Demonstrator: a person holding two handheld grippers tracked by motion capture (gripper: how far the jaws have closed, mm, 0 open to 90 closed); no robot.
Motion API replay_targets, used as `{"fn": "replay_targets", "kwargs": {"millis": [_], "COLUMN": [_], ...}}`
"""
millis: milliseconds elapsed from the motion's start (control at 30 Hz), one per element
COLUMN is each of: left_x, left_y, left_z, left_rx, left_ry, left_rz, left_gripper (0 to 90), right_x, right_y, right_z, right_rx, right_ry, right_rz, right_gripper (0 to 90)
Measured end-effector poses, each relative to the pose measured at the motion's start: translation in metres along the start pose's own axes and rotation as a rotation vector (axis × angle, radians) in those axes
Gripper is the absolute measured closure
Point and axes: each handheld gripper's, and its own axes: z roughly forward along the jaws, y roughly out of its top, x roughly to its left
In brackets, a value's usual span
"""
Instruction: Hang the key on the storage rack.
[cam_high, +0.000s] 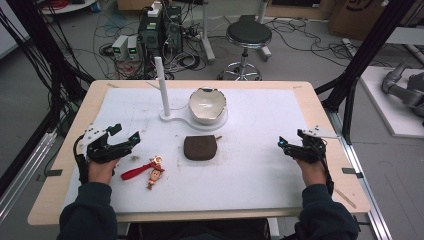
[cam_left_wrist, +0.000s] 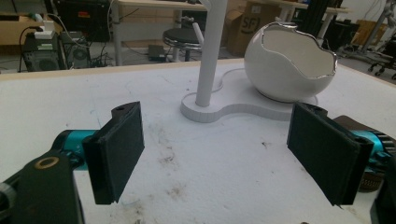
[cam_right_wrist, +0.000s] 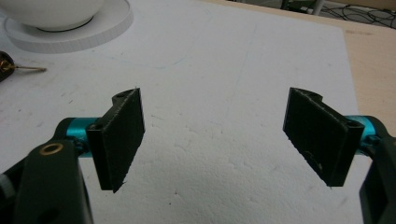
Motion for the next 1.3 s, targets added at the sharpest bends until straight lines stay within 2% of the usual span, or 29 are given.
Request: {"fn": "replay_targets", "kwargs": {"millis": [200, 300, 333, 367, 400, 433, 467, 533, 567, 600, 667, 800, 867, 1000, 1033, 1100, 1200, 1233, 1267, 1300], "left_x": [0.0, -0.003, -0.005, -0.006, -0.008, -0.008, -0.009, -0.012, -0.012, -0.014, -0.018, -0.032, -0.038, -0.048, -0.052, -0.056, -0.064, -0.068, -0.068, -0.07], "left_y": [-0.001, 0.0, 0.0, 0.0, -0.001, -0.001, -0.001, 0.001, 0.001, 0.001, 0.0, -0.006, -0.007, -0.01, -0.011, -0.014, -0.022, -0.026, -0.026, -0.027], "left_z": [-0.002, 0.0, 0.0, 0.0, -0.002, -0.002, -0.004, -0.01, -0.01, -0.01, -0.01, -0.006, -0.004, -0.005, -0.007, -0.011, -0.016, -0.013, -0.013, -0.011], "left_rx": [0.025, 0.041, 0.056, 0.084, 0.113, 0.113, 0.127, 0.155, 0.155, 0.161, 0.182, 0.261, 0.302, 0.364, 0.379, 0.401, 0.437, 0.461, 0.461, 0.478], "left_ry": [0.023, 0.011, 0.005, -0.008, -0.05, -0.05, -0.078, -0.176, -0.176, -0.208, -0.26, -0.337, -0.365, -0.355, -0.323, -0.273, -0.206, -0.174, -0.174, -0.154], "left_rz": [-0.029, -0.03, -0.031, -0.047, -0.066, -0.066, -0.068, -0.075, -0.075, -0.081, -0.09, -0.053, -0.033, -0.007, 0.012, 0.025, 0.043, 0.069, 0.069, 0.089], "left_gripper": [19.5, 22.8, 25.0, 25.3, 25.3, 25.4, 25.4, 31.2, 33.3, 36.4, 36.9, 37.0, 40.7, 41.0, 40.8, 38.6, 28.4, 27.5, 27.5, 27.5], "right_x": [0.001, 0.001, 0.001, 0.0, 0.0, -0.001, -0.001, -0.002, -0.002, 0.0, 0.002, 0.007, 0.009, 0.009, 0.009, 0.009, 0.007, 0.007, 0.007, 0.007], "right_y": [0.0, 0.0, -0.001, -0.001, -0.001, -0.001, -0.001, -0.001, -0.001, -0.001, 0.0, 0.001, 0.003, 0.003, 0.003, 0.002, 0.001, 0.001, 0.001, 0.001], "right_z": [0.001, 0.0, 0.0, 0.0, 0.0, 0.0, 0.0, -0.002, -0.002, -0.004, -0.004, -0.004, -0.005, -0.005, -0.005, -0.005, -0.006, -0.006, -0.006, -0.006], "right_rx": [0.003, 0.005, 0.004, 0.002, 0.003, 0.001, 0.001, -0.003, -0.003, -0.007, -0.006, -0.004, -0.013, -0.009, -0.009, -0.011, -0.008, -0.008, -0.006, -0.005], "right_ry": [0.004, 0.008, 0.008, 0.008, 0.01, 0.009, 0.009, 0.006, 0.006, 0.007, 0.007, 0.015, 0.015, 0.016, 0.016, 0.016, 0.013, 0.014, 0.013, 0.012], "right_rz": [-0.009, -0.011, -0.013, -0.013, -0.013, -0.014, -0.014, -0.014, -0.014, -0.016, -0.028, -0.037, -0.045, -0.042, -0.041, -0.044, -0.039, -0.038, -0.037, -0.036], "right_gripper": [20.9, 20.9, 21.0, 21.0, 21.0, 21.0, 21.0, 21.0, 21.0, 21.0, 21.0, 21.0, 21.0, 21.0, 21.0, 21.0, 21.0, 21.0, 21.0, 21.0]}}
